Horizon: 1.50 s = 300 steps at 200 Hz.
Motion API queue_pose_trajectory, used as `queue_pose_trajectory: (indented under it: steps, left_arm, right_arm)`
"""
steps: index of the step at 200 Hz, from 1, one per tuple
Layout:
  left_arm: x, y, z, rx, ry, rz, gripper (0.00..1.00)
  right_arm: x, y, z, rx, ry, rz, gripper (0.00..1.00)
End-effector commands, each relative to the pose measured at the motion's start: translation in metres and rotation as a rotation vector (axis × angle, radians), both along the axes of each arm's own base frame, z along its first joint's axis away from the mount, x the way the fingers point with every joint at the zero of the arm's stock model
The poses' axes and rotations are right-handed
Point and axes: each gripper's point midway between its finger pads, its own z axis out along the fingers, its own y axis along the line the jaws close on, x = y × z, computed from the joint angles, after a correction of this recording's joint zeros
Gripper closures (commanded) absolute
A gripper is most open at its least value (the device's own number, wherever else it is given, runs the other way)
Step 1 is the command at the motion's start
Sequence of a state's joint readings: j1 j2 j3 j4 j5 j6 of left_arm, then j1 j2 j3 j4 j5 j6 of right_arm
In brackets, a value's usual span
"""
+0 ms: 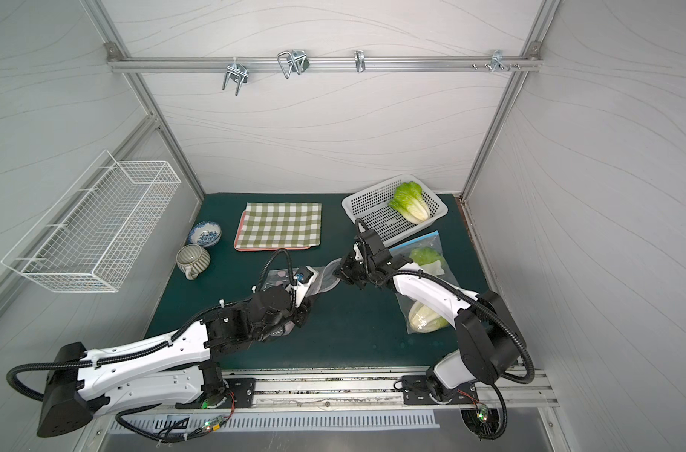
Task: Put the chinese cabbages into a zipper bag and zip it
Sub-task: Open the zipper of the food storage bag at the center of the board.
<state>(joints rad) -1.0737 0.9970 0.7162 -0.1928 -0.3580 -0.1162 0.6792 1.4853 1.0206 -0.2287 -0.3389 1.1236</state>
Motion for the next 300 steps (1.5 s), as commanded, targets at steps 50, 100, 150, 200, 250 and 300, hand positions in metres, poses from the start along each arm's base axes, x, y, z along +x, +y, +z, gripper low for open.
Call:
queue_pose_trajectory:
  steps: [50,100,150,200,250,300]
  left_arm:
    - [0.008,0.025,0.069,-0.074,0.142,0.090,0.36]
    - [0.035,0.032,0.091,-0.260,0.374,0.171,0.43]
    - [0.048,0.019,0.096,-0.342,0.571,0.199,0.40]
    - [0.049,-0.004,0.062,-0.338,0.719,0.173,0.31]
    - [0.060,-0.005,0.036,-0.277,0.728,0.207,0.32]
    - [0.065,0.019,0.004,-0.143,0.702,0.306,0.50]
  right_arm:
    - [0.023,0.020,0.050,-0.180,-0.357,0.260,1.00]
    - [0.014,0.023,0.052,-0.280,-0.447,0.367,1.00]
    - [0.009,0.024,0.059,-0.246,-0.440,0.352,1.00]
    - [-0.003,0.034,0.065,-0.195,-0.417,0.345,1.00]
    - [-0.009,0.038,0.072,-0.128,-0.382,0.329,1.00]
    - [-0.007,0.024,0.070,-0.091,-0.328,0.277,1.00]
